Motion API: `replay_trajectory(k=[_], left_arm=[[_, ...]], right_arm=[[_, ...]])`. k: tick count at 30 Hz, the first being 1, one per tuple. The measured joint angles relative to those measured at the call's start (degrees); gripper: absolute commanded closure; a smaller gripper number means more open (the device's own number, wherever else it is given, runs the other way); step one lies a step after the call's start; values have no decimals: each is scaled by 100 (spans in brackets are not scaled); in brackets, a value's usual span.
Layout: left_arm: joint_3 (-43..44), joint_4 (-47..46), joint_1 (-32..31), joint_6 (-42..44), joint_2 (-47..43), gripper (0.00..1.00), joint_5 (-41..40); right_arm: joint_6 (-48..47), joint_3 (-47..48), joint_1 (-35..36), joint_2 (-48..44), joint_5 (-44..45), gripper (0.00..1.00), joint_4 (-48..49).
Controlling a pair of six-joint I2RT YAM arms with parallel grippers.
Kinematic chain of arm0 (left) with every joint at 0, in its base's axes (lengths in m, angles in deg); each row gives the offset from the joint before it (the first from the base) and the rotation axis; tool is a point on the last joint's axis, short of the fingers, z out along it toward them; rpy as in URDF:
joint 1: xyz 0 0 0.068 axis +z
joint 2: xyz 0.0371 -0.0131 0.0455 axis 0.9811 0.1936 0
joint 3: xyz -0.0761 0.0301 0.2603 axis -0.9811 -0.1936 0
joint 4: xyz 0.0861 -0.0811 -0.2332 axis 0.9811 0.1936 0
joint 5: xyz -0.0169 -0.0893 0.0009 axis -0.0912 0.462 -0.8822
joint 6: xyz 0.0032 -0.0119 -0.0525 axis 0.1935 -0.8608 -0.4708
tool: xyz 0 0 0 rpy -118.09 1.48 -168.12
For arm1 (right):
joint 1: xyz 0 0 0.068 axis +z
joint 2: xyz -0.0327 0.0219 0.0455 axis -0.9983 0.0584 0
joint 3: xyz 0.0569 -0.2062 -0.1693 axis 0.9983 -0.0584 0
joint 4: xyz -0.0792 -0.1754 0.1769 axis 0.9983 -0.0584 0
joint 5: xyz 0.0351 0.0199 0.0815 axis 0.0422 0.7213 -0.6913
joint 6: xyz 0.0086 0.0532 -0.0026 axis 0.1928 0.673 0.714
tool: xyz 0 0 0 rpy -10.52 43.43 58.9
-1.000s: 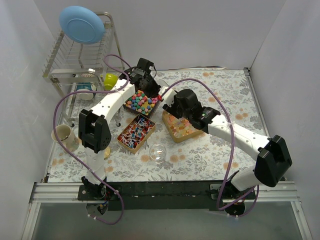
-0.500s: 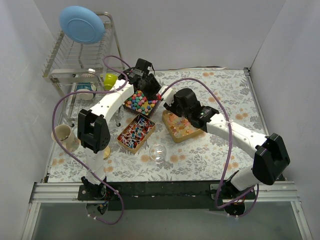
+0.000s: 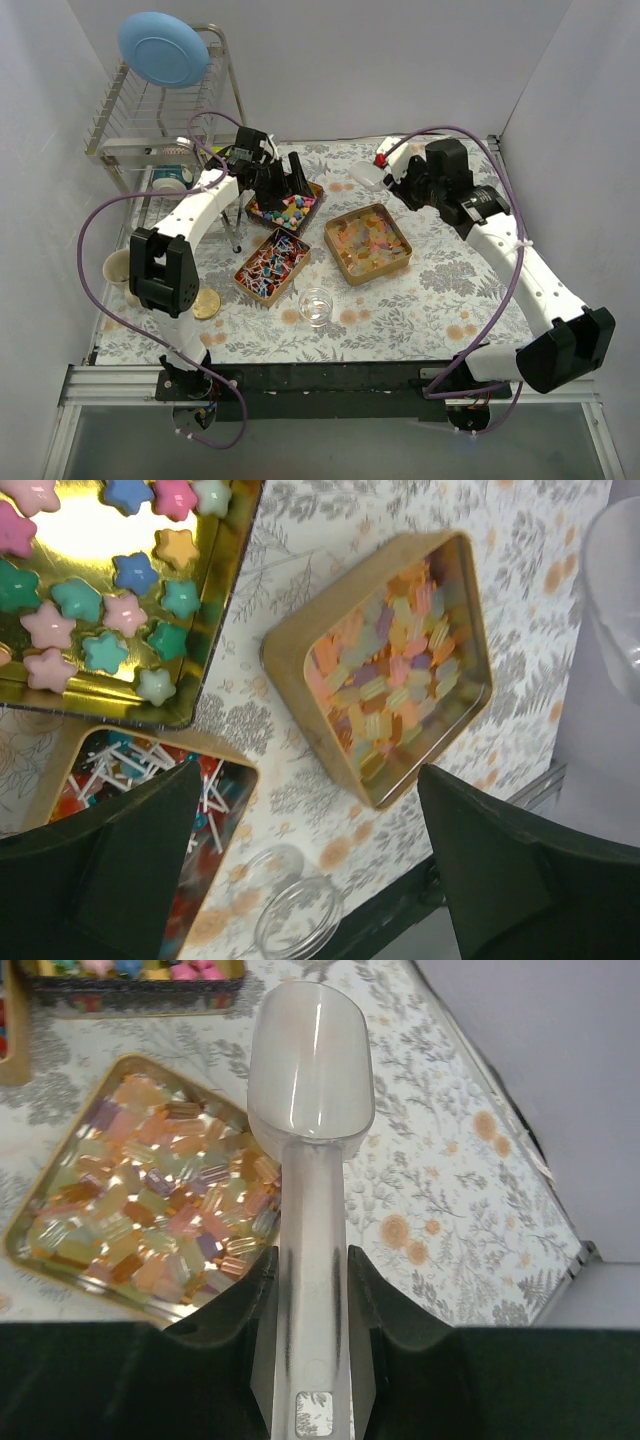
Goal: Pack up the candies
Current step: Pick up the spatula from the center of the board, then move the storage box to the center of the board.
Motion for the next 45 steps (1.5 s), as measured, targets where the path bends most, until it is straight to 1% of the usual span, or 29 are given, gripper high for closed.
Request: replay_trajectory(k=[2, 3, 7, 11, 12, 15, 19, 20, 23, 26, 27, 29, 30, 33, 34, 37, 38, 39, 41, 45], left_arm=[[-219, 0, 11, 503, -140, 23, 170], [-323, 22, -2, 734, -208, 32, 221], [-553, 267, -42, 1860, -354, 35, 472], [-798, 520, -184, 2889, -426, 37, 431], [-957, 560, -291, 3167, -487, 37, 339], [-1451, 623, -702, 3641, -693, 40, 74], [-1923, 584, -1224, 3919, -879, 43, -302], [-1987, 540, -1314, 3952, -881, 46, -420], [-2083, 409, -1403, 4002, -870, 49, -774], [-2079, 260, -1399, 4063, -800, 59, -1023], [-2076, 210, -1394, 4096, -741, 65, -1108], [-2057, 168, -1401, 4148, -612, 68, -1193], [-2044, 136, -1412, 4197, -509, 70, -1220], [-1987, 109, -1462, 4282, -262, 80, -1241], [-1967, 96, -1486, 4304, -190, 87, -1244], [-1917, 85, -1580, 4385, -76, 94, -1241], [-1893, 90, -1615, 4417, -61, 98, -1248], [-1875, 103, -1637, 4435, -59, 100, -1246], [-1860, 155, -1714, 4538, -52, 100, -1235], [-1799, 157, -1974, 5075, 11, 100, -1198]], right_arm=[[-20, 2, -15, -94, -310, 99, -271], [-20, 2, -20, -114, -417, 99, -376], [22, -2, -76, -155, -769, 99, -728], [90, -116, -208, -258, -874, 99, -831], [120, -168, -247, -306, -887, 99, -844], [168, -199, -317, -356, -907, 99, -874], [238, -199, -387, -356, -964, 99, -883], [251, -199, -402, -358, -979, 99, -892], [275, -199, -487, -369, -997, 99, -933], [280, -199, -590, -437, -997, 99, -964], [280, -199, -627, -476, -997, 99, -975], [289, -199, -671, -544, -997, 99, -977], [295, -199, -697, -592, -997, 99, -977], [317, -238, -732, -719, -994, 99, -968], [321, -280, -737, -774, -994, 99, -970], [334, -424, -763, -903, -992, 99, -977], [337, -461, -776, -927, -988, 99, -977], [337, -483, -789, -940, -981, 99, -981], [334, -551, -837, -979, -968, 99, -975], [315, -717, -1029, -1082, -992, 99, -979]])
